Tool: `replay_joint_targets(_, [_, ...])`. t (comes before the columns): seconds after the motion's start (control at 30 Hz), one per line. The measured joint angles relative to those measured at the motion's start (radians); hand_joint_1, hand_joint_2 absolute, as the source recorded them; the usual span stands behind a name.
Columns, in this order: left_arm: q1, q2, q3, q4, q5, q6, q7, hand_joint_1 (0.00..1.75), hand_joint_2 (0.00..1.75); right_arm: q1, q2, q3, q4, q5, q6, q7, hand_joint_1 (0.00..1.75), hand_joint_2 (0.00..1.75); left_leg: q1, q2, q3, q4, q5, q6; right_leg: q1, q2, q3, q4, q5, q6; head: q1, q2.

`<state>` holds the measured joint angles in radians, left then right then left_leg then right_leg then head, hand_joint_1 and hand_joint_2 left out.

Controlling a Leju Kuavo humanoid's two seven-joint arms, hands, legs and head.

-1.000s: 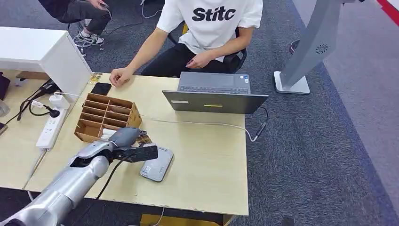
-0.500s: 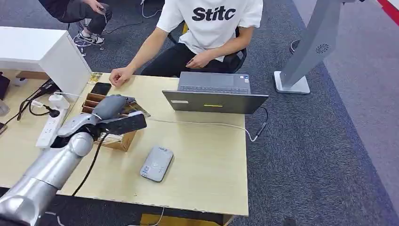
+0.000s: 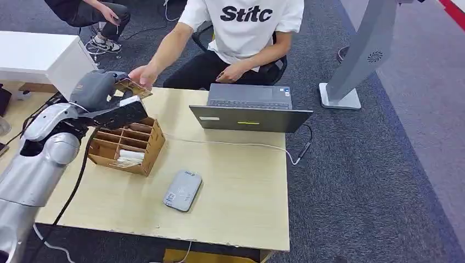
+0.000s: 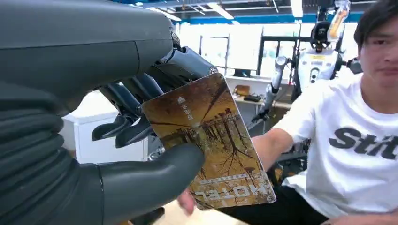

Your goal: Pass the card to the sensor for recognition and then transmit it.

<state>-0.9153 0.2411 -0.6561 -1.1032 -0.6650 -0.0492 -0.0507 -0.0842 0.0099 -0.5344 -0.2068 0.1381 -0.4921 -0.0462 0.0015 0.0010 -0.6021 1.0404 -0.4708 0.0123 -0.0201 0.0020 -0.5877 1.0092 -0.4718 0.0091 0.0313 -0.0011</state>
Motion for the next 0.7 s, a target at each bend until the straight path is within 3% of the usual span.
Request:
replay_joint_targets(0.13, [0.0, 0.007, 0.021, -0.01, -0.131, 0.076, 0.063, 1.75, 1.75, 0.001, 0.001, -0.003, 0.0, 0.009, 0.003, 0.001, 0.0, 1.75, 0.0, 0.0, 0.0, 0.0, 0.0, 0.0, 0.0, 0.0, 0.0, 0.0, 0.0, 0.0, 0.0, 0.0])
replay_joint_targets(0.33, [-0.01, 0.01, 0.061, 0.013, -0.369, 0.125, 0.12, 1.75, 1.75, 0.001, 0.002, -0.016, 0.0, 0.035, 0.006, 0.001, 0.0, 1.75, 0.0, 0.0, 0.0, 0.0, 0.0, 0.0, 0.0, 0.0, 0.0, 0.0, 0.0, 0.0, 0.0, 0.0])
replay_joint_targets(0.7, [0.019, -0.059, 0.092, 0.084, -0.444, 0.174, 0.098, 1.75, 1.75, 0.002, 0.006, -0.043, 0.0, 0.044, 0.006, 0.002, 0.0, 1.75, 0.0, 0.001, 0.0, 0.0, -0.001, 0.0, 0.0, 0.001, -0.001, 0.0, 0.0, 0.0, 0.0, 0.0])
